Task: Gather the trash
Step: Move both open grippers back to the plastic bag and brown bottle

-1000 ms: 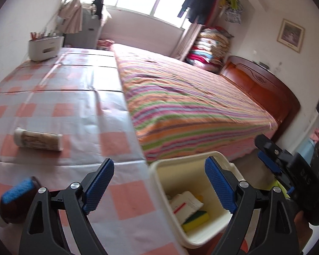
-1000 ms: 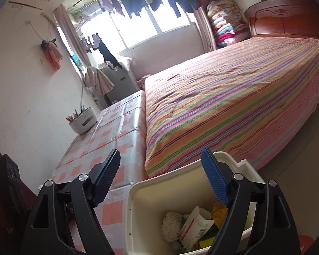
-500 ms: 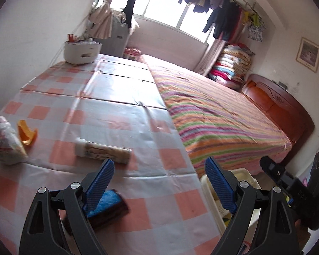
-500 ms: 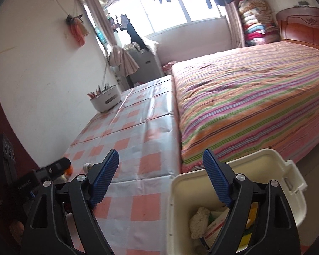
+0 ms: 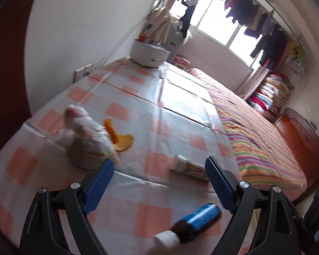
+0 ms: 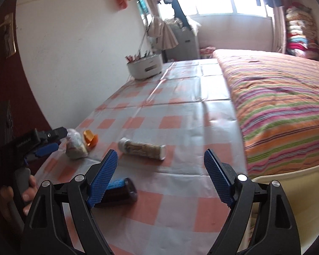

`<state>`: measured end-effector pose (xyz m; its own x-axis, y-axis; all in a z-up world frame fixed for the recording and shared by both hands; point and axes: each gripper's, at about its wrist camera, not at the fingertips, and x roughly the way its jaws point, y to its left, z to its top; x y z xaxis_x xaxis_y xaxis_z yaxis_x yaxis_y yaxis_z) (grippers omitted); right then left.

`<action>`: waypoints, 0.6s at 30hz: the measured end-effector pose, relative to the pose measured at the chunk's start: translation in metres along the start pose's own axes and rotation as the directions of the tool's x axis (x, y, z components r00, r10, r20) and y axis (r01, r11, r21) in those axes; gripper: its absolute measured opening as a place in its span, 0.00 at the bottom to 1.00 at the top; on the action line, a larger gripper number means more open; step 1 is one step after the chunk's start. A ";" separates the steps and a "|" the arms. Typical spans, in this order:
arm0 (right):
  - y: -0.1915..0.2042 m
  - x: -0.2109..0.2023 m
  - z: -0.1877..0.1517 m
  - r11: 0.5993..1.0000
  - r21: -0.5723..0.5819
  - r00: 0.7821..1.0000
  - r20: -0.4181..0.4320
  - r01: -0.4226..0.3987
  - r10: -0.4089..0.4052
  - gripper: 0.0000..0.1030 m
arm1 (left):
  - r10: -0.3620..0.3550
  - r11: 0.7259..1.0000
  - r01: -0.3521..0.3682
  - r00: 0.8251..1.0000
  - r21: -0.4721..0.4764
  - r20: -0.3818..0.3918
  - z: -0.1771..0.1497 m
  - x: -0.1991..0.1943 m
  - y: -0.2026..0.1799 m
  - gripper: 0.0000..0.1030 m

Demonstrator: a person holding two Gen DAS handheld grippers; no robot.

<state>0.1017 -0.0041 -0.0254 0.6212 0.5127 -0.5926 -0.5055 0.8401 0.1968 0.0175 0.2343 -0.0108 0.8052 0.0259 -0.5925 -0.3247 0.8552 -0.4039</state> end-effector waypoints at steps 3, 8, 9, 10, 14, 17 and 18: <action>0.026 0.010 -0.008 0.997 -0.068 0.999 -0.042 -0.036 0.034 0.80 | 0.027 0.999 -0.027 1.000 -0.028 0.002 0.005 -0.004 0.023 0.82; 0.067 0.013 -0.018 0.956 -0.244 0.983 -0.124 -0.161 0.134 0.80 | 0.070 0.996 -0.071 0.998 -0.062 -0.005 0.008 -0.010 0.055 0.82; 0.073 0.013 -0.019 0.939 -0.289 0.978 -0.144 -0.186 0.149 0.80 | 0.079 0.994 -0.080 0.997 -0.070 -0.009 0.009 -0.012 0.062 0.82; 0.078 0.013 -0.020 0.921 -0.334 0.975 -0.154 -0.201 0.157 0.80 | 0.082 0.994 -0.083 0.997 -0.073 -0.011 0.008 -0.012 0.065 0.82; 0.089 0.017 -0.016 0.837 -0.437 0.941 -0.225 -0.330 0.253 0.80 | 0.085 0.993 -0.086 0.996 -0.079 -0.018 0.009 -0.014 0.072 0.82; 0.099 0.023 -0.017 0.760 -0.512 0.913 -0.288 -0.401 0.288 0.80 | 0.084 0.994 -0.086 0.996 -0.074 -0.028 0.010 -0.013 0.072 0.82; 0.102 0.026 -0.018 0.731 -0.548 0.911 -0.301 -0.406 0.280 0.80 | 0.082 0.994 -0.084 0.996 -0.072 -0.033 0.009 -0.012 0.073 0.82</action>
<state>0.0552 0.0921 -0.0345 0.2443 0.6489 -0.7206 -0.9500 0.3090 -0.0438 -0.0114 0.3009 -0.0261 0.7592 0.0789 -0.6460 -0.4261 0.8105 -0.4018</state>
